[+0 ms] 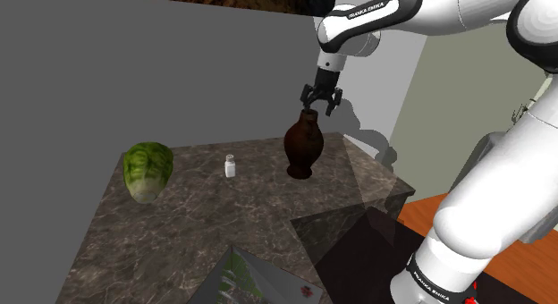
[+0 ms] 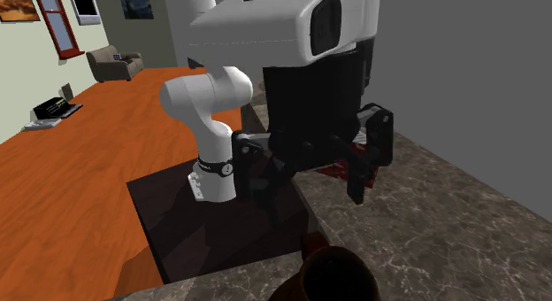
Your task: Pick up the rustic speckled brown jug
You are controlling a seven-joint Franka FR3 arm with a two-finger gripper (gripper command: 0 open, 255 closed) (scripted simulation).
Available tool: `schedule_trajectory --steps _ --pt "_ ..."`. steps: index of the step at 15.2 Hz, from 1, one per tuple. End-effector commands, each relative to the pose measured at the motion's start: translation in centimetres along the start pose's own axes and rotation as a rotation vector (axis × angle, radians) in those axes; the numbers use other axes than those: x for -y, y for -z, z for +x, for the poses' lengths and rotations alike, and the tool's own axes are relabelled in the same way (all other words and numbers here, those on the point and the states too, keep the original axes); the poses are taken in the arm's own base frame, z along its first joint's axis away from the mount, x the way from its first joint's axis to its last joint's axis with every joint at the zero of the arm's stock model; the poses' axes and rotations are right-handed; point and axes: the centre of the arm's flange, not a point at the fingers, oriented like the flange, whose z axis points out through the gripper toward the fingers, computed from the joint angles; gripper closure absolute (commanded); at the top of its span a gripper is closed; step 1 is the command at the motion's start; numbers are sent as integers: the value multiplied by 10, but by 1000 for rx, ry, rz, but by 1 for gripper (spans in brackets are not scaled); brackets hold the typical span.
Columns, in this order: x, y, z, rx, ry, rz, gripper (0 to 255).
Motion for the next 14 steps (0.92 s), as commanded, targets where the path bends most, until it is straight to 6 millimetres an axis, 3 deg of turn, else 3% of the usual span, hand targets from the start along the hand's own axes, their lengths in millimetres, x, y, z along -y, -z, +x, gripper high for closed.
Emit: schedule_trajectory --steps 1,9,10,14 --pt "-3 -11 11 1 -29 2 0" --pt "-6 -46 11 1 -29 2 0" --pt "-5 -45 11 1 -29 2 255" --pt "-5 -45 11 1 -29 2 255"
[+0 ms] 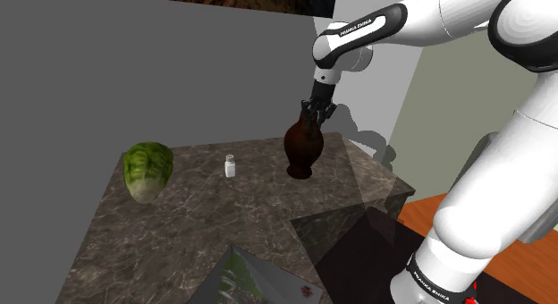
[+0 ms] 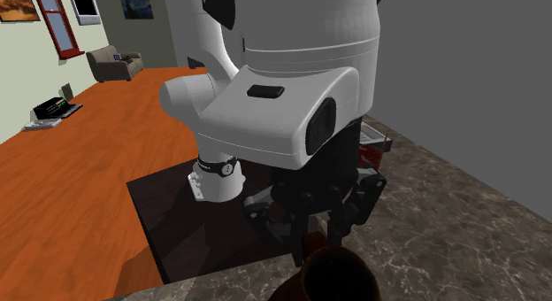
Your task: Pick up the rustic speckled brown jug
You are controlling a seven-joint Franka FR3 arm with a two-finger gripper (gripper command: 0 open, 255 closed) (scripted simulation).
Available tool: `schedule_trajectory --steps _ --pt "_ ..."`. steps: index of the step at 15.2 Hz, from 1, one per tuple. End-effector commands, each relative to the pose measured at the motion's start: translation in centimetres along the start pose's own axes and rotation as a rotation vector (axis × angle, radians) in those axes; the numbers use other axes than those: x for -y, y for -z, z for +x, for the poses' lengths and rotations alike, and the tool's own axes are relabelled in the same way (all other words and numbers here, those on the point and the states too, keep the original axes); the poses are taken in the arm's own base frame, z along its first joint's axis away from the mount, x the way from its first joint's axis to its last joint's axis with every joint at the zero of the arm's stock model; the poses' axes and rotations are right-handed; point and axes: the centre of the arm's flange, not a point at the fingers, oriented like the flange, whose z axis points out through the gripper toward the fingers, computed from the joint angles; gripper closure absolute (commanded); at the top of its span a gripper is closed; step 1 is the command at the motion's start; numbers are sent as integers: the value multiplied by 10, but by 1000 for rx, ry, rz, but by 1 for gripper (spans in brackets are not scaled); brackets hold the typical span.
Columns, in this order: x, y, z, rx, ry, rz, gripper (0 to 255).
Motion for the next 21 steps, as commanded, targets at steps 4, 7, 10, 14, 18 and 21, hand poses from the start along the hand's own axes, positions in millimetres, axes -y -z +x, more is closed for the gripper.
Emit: schedule_trajectory --steps 4,7,10,14,18,21 --pt "0 0 0 1 0 0 255" --pt "0 9 0 1 0 0 255" --pt "2 25 0 1 0 0 255" --pt "4 46 0 1 0 0 255" --pt "7 67 0 1 0 0 255" --pt "8 78 0 1 0 0 255"
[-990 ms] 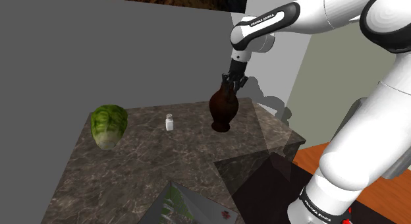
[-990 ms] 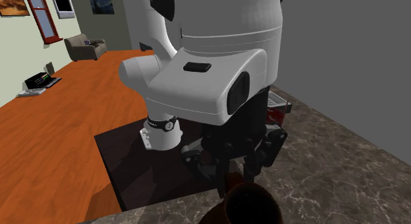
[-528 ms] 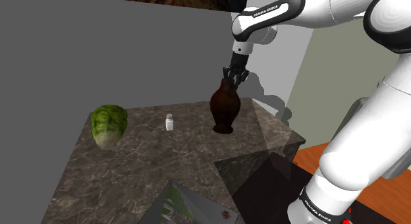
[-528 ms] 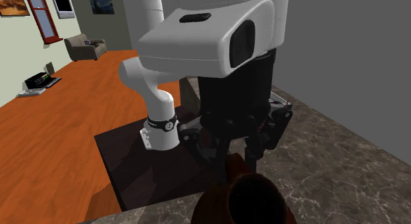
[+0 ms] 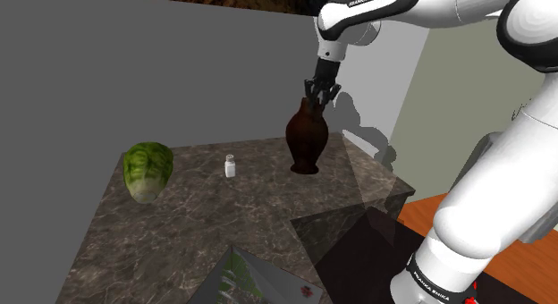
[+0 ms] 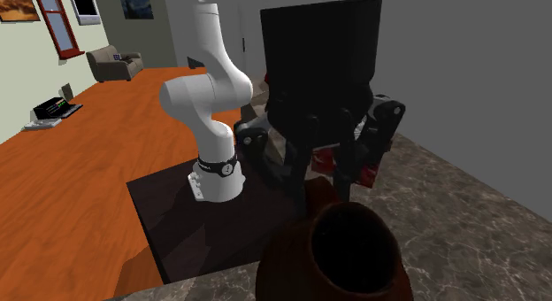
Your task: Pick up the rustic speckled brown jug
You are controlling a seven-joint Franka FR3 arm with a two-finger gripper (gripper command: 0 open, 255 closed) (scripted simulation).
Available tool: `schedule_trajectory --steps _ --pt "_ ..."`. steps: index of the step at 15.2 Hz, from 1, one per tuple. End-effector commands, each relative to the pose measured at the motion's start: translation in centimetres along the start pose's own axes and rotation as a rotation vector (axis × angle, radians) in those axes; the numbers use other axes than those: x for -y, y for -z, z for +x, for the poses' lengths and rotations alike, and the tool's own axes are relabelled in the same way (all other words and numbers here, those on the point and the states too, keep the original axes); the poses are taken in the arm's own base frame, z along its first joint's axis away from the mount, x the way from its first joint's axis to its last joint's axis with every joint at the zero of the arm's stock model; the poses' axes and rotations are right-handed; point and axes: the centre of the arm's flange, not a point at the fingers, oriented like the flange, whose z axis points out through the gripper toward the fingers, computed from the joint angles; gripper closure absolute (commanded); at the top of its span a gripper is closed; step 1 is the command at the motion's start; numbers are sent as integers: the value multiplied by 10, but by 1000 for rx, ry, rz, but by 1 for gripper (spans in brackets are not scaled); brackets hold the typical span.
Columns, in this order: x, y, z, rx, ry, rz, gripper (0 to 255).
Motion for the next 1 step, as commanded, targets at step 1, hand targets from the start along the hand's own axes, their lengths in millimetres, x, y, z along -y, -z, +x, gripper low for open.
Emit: schedule_trajectory --steps 1 --pt "1 5 -1 -5 0 1 255"
